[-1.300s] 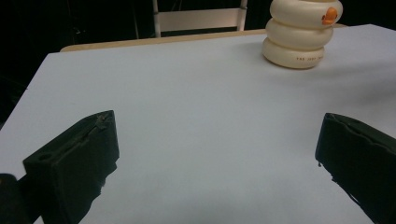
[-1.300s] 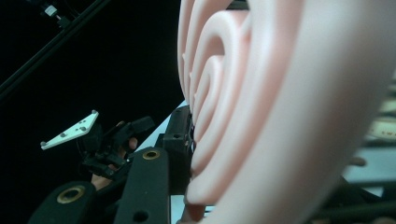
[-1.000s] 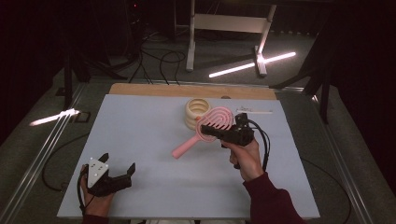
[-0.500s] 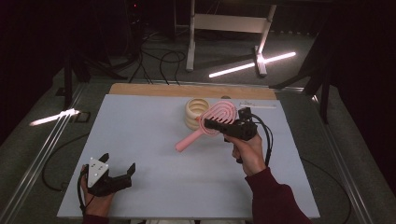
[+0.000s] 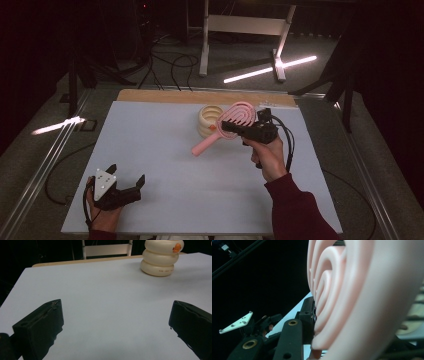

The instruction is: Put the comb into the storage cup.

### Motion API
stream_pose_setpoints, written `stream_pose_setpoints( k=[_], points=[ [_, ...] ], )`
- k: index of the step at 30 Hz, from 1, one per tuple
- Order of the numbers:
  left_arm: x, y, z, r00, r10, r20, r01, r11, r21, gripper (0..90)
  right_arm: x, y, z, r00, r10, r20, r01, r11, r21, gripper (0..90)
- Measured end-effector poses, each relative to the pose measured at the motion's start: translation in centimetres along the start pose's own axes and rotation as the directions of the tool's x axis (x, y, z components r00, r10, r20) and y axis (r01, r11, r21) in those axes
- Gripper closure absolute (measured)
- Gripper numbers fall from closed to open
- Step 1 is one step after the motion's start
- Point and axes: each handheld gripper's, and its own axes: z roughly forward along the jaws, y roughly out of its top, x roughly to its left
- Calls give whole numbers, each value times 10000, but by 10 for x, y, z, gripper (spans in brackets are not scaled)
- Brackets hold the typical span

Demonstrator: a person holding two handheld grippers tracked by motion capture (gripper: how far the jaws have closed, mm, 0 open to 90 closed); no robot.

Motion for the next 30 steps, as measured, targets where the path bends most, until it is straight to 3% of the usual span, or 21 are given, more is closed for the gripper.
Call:
stream_pose_setpoints(
  k=[13,30],
  points=[
    [0,0,1,9999,77,-67,-76,10000,56,3,-6,6,-1,9999,126,36,-125,9999,-88,639],
    [0,-1,1,9999,133,-92,-132,9999,71,4,-4,20,-3,9995,-149,268,153,9998,-153,639]
  ],
)
